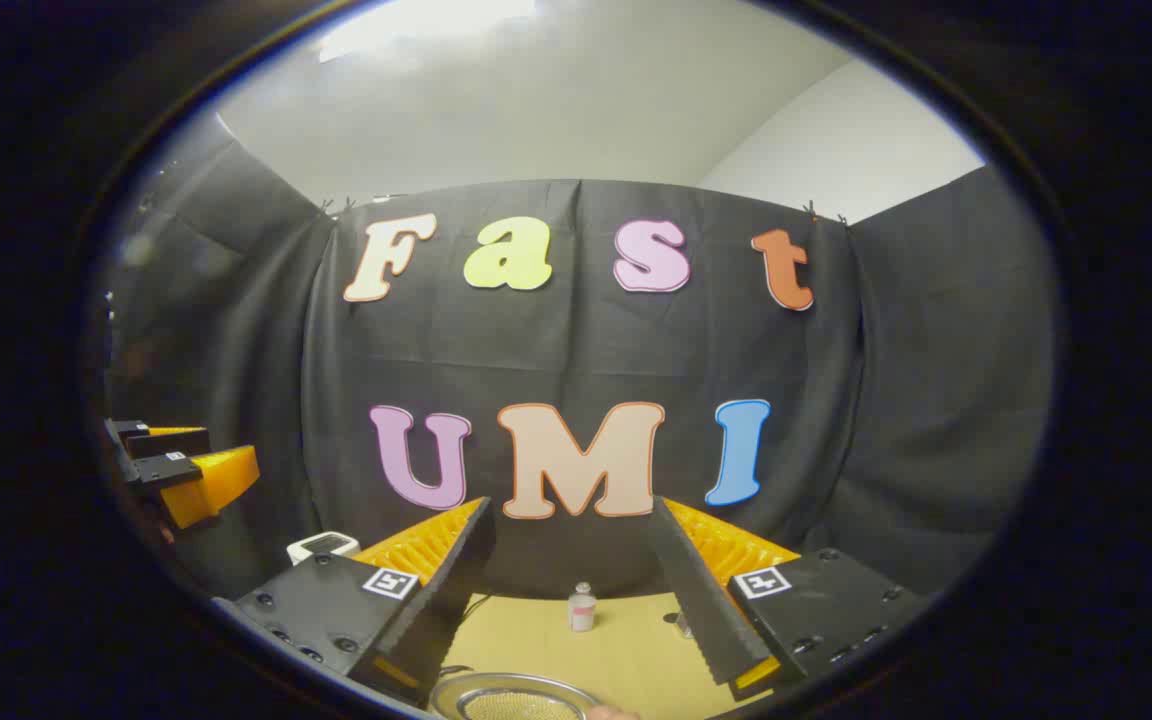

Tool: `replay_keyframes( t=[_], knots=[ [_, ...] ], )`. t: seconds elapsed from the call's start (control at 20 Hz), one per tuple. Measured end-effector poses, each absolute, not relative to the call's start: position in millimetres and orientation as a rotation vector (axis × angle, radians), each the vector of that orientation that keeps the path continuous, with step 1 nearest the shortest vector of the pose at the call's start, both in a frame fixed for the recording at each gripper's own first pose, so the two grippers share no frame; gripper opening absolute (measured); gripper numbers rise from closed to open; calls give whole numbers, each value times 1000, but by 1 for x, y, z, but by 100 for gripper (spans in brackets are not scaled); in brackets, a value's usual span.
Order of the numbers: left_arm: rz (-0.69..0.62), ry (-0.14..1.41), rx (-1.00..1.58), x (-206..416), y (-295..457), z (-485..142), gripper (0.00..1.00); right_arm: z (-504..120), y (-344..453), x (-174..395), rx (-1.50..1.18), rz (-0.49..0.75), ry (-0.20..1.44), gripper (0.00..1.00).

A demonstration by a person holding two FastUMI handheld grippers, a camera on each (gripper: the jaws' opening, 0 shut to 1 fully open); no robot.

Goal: First push the handle of the pot to place it horizontally, then grasp the pot with both hands and set it on the induction cooktop.

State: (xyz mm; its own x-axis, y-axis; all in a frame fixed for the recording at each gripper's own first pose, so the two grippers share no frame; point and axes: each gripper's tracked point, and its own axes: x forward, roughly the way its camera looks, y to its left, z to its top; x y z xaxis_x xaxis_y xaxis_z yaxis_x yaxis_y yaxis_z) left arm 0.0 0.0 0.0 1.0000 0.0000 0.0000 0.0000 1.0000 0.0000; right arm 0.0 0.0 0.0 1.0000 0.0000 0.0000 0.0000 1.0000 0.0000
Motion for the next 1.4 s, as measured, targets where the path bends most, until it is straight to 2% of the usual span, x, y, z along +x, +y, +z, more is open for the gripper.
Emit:
replay_keyframes(
  t=[0.05, 0.15, 0.55, 0.6, 0.95, 1.15, 1.25, 1.3, 1.35, 1.4],
  knots=[
    [1, 1, -1, 0, 0, 0, 92, 1, 1, 0, 0, 1, 1, 98],
    [2, 3, 0, 0, 1, 0, 96, 2, 3, 0, 0, 4, 3, 99],
    [3, 3, -7, -1, 1, 1, 92, 4, 2, 1, -6, 1, -7, 98],
    [3, 4, -6, 0, 1, 1, 95, 3, 1, 1, -7, -2, -4, 98],
    [2, 4, -1, -3, 1, 3, 96, -23, -3, 1, -38, -11, 51, 99],
    [7, 5, 6, -4, 3, 5, 95, -47, -11, -5, -68, -33, 106, 93],
    [7, 7, 1, -5, 3, 5, 96, -59, -15, -8, -73, -45, 133, 67],
    [7, 9, 2, -5, 3, 5, 96, -70, -17, -6, -73, -50, 156, 63],
    [9, 10, 4, -6, 4, 4, 95, -79, -18, -6, -75, -54, 174, 63],
    [9, 14, 7, -7, 4, 4, 95, -87, -23, -9, -78, -68, 187, 48]
  ],
)
